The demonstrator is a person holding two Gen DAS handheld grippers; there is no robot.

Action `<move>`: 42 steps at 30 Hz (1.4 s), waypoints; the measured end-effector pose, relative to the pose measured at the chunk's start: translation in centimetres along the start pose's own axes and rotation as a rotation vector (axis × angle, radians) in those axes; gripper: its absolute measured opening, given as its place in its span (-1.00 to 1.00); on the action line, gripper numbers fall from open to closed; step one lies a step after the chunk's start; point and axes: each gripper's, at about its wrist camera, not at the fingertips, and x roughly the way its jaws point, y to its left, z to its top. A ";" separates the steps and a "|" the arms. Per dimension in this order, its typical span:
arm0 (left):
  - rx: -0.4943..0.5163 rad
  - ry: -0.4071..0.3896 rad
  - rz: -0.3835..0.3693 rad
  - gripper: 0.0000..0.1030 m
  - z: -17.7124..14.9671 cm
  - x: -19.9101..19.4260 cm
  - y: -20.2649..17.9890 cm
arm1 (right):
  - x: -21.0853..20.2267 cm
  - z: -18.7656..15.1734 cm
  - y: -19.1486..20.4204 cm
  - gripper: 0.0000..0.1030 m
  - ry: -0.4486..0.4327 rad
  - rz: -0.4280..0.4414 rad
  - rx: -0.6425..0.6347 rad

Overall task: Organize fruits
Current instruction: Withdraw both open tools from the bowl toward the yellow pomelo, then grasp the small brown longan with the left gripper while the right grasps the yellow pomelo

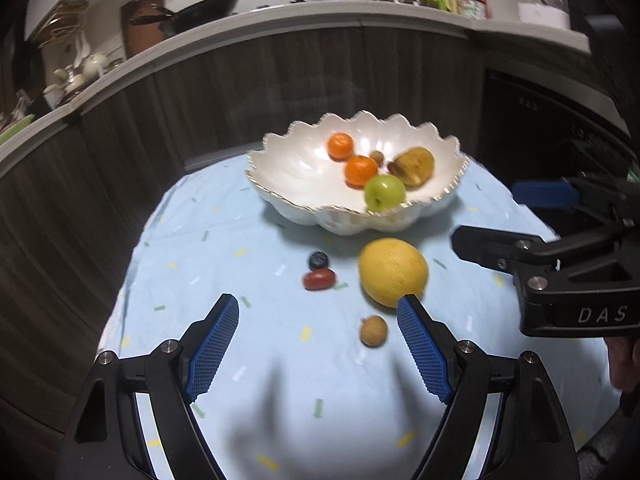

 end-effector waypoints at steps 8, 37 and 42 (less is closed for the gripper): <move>0.036 0.054 -0.040 0.39 -0.9 1.6 -1.5 | 1.8 -0.4 0.3 0.68 0.030 0.078 -0.091; 0.012 0.174 -0.112 -0.37 -2.0 6.3 -2.0 | 8.1 -0.3 1.6 0.35 0.141 0.258 -0.117; 0.016 0.171 -0.126 -0.54 -2.0 6.4 -2.1 | 9.2 -0.5 1.7 0.17 0.171 0.293 -0.097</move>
